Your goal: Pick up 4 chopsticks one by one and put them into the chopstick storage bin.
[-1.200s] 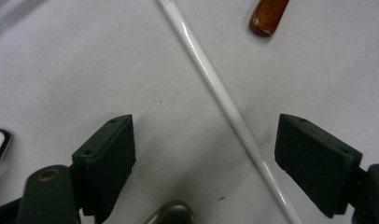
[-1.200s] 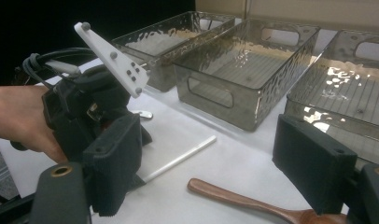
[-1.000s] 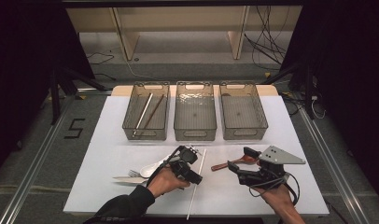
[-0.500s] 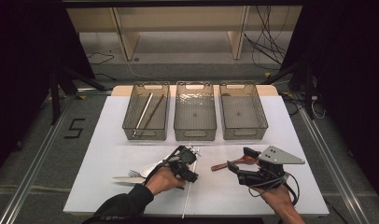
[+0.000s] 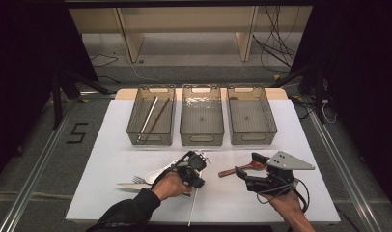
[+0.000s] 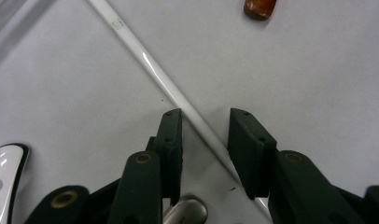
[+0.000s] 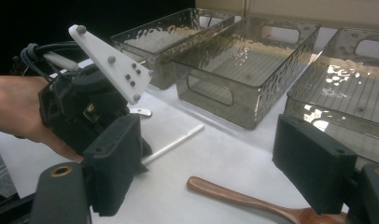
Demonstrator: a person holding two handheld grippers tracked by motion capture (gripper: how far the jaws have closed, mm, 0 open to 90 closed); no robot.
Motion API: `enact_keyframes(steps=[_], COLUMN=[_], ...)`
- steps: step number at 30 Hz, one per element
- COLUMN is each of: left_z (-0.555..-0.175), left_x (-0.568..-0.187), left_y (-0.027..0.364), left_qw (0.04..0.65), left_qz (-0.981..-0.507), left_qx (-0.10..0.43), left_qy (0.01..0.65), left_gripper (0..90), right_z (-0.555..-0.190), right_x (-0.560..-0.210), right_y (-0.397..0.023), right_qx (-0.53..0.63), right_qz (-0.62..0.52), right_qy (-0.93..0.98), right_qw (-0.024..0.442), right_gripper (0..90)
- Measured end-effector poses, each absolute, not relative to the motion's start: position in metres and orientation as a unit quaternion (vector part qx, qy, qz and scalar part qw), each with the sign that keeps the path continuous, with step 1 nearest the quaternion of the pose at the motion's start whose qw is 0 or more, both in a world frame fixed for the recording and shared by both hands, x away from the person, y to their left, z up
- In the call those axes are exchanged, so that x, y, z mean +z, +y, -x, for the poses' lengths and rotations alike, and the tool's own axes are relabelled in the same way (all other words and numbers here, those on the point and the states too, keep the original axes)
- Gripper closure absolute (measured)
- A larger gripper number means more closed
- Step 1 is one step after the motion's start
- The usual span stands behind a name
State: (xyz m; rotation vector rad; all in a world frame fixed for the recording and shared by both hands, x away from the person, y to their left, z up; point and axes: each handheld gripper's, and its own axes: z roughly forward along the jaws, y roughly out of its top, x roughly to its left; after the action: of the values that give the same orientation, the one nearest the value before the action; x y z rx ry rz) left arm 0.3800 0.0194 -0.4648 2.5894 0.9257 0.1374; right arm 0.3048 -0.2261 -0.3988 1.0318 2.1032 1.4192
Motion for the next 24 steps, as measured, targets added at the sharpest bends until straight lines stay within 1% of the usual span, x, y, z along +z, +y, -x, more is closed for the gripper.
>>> enact_keyframes(steps=[4, 7, 8, 9, 10, 11, 12, 16, 18, 19, 24], left_z=[-0.3817, -0.3825, -0.3822, -0.3816, -0.3809, -0.3807, -0.3807, -0.3799, -0.3792, -0.3786, -0.3770], left_x=[-0.4632, -0.4603, -0.4603, -0.4606, -0.4619, -0.4642, -0.4639, -0.4638, -0.4637, -0.4637, -0.4639], left_y=[0.0202, 0.0208, 0.0203, 0.0193, 0.0179, 0.0172, 0.0172, 0.0156, 0.0139, 0.0130, 0.0117], left_qw=[0.192, 0.198, 0.197, 0.193, 0.182, 0.180, 0.179, 0.176, 0.174, 0.172, 0.168], left_qz=[-0.922, -0.921, -0.921, -0.922, -0.923, -0.923, -0.923, -0.925, -0.926, -0.927, -0.930], left_qx=[0.042, 0.028, 0.030, 0.033, 0.037, 0.037, 0.037, 0.038, 0.034, 0.036, 0.045], left_qy=[0.332, 0.334, 0.334, 0.335, 0.336, 0.338, 0.338, 0.336, 0.333, 0.332, 0.322], left_gripper=[67.4, 76.0, 76.0, 75.7, 72.5, 65.9, 64.7, 63.6, 58.3, 57.1, 58.1], right_z=[-0.3045, -0.3046, -0.3048, -0.3050, -0.3050, -0.3048, -0.3046, -0.3047, -0.3050, -0.3048, -0.3048], right_x=[-0.3987, -0.3986, -0.3987, -0.3989, -0.3989, -0.3988, -0.3987, -0.3987, -0.3988, -0.3987, -0.3988], right_y=[-0.2259, -0.2258, -0.2260, -0.2260, -0.2259, -0.2258, -0.2258, -0.2260, -0.2261, -0.2260, -0.2261], right_qx=[0.508, 0.508, 0.507, 0.507, 0.507, 0.507, 0.507, 0.509, 0.509, 0.508, 0.509], right_qz=[-0.369, -0.368, -0.369, -0.369, -0.370, -0.370, -0.369, -0.369, -0.368, -0.368, -0.369], right_qy=[0.753, 0.752, 0.753, 0.753, 0.753, 0.752, 0.753, 0.752, 0.752, 0.752, 0.752], right_qw=[0.200, 0.200, 0.200, 0.201, 0.200, 0.201, 0.200, 0.200, 0.201, 0.201, 0.200], right_gripper=[24.7, 24.7, 24.7, 24.7, 24.7, 24.7, 24.7, 24.7, 24.7, 24.7, 24.7])
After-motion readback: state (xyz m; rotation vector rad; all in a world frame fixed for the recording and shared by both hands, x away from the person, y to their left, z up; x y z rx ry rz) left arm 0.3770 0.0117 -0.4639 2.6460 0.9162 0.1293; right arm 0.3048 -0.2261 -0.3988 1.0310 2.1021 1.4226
